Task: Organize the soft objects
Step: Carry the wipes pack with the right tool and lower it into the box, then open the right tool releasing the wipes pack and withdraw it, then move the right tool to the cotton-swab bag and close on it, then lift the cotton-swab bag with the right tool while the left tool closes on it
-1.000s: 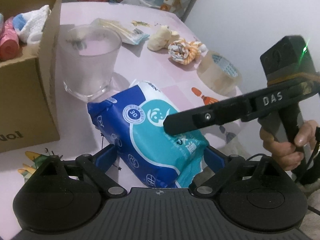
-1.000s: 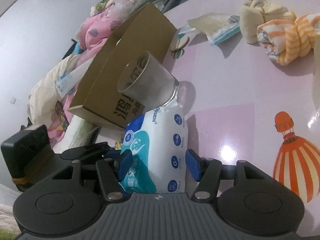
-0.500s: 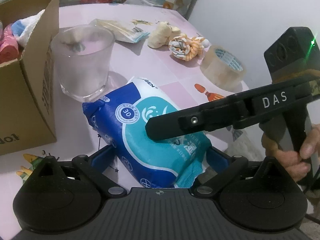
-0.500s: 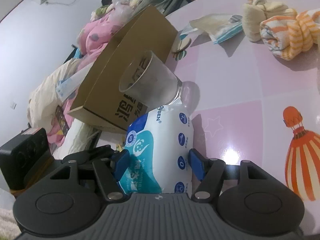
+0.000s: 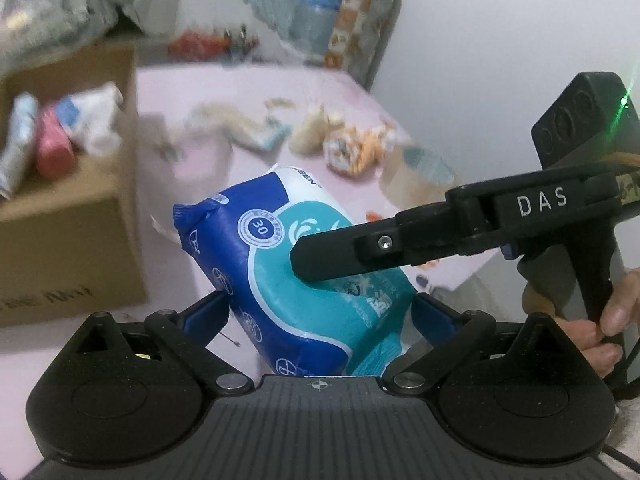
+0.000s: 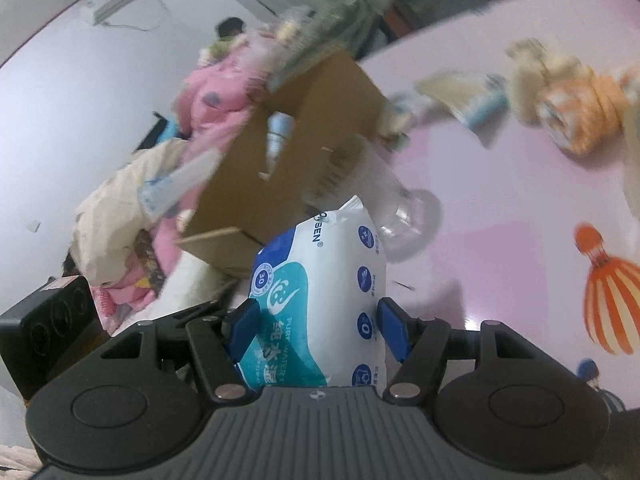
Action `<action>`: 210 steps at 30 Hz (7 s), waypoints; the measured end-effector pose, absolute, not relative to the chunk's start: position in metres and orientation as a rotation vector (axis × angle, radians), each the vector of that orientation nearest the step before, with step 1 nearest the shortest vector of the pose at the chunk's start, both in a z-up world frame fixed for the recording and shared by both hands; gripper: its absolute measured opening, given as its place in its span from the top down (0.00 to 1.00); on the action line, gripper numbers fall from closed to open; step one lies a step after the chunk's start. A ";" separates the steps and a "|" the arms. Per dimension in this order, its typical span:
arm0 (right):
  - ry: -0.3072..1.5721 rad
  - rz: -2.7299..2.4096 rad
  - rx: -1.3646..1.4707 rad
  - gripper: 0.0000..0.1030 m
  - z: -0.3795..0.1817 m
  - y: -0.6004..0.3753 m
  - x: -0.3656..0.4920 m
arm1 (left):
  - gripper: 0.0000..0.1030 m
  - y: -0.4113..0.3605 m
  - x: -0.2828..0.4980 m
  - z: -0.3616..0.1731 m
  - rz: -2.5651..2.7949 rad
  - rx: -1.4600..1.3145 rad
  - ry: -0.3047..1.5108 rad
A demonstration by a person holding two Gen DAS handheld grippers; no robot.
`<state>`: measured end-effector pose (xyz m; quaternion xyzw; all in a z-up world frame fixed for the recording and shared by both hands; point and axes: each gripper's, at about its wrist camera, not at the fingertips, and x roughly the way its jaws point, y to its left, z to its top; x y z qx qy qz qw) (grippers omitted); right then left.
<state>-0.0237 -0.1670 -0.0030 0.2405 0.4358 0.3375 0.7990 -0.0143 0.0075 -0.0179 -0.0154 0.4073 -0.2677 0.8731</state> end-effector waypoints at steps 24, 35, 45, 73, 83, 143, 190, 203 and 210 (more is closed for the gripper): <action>1.014 0.972 0.450 0.36 0.090 0.011 0.122 | 0.06 0.146 0.067 0.083 -0.231 -0.120 0.801; 1.324 0.806 0.442 0.37 0.015 0.063 0.192 | 0.12 0.176 0.134 0.040 -0.149 -0.112 0.927; 1.390 0.755 0.447 0.35 0.004 0.079 0.207 | 0.09 0.179 0.131 0.044 -0.154 -0.048 0.885; 1.544 0.757 0.598 0.06 -0.039 0.108 0.217 | 0.06 0.209 0.121 0.040 -0.137 -0.141 0.888; 1.369 0.845 0.578 0.07 0.014 0.055 0.189 | 0.04 0.185 0.100 0.057 -0.165 -0.126 0.806; 0.558 0.465 -0.111 0.07 0.073 -0.198 0.039 | 0.01 -0.057 0.023 -0.003 -0.492 0.163 0.493; 0.863 0.567 -0.325 0.55 -0.002 -0.116 0.198 | 0.31 0.017 0.010 -0.020 -0.521 -0.008 0.623; 1.101 0.587 -0.111 0.70 -0.032 -0.119 0.216 | 0.28 0.019 0.007 -0.025 -0.548 -0.006 0.635; 1.162 0.531 -0.010 0.71 -0.030 -0.135 0.178 | 0.26 0.022 0.005 -0.031 -0.584 -0.041 0.654</action>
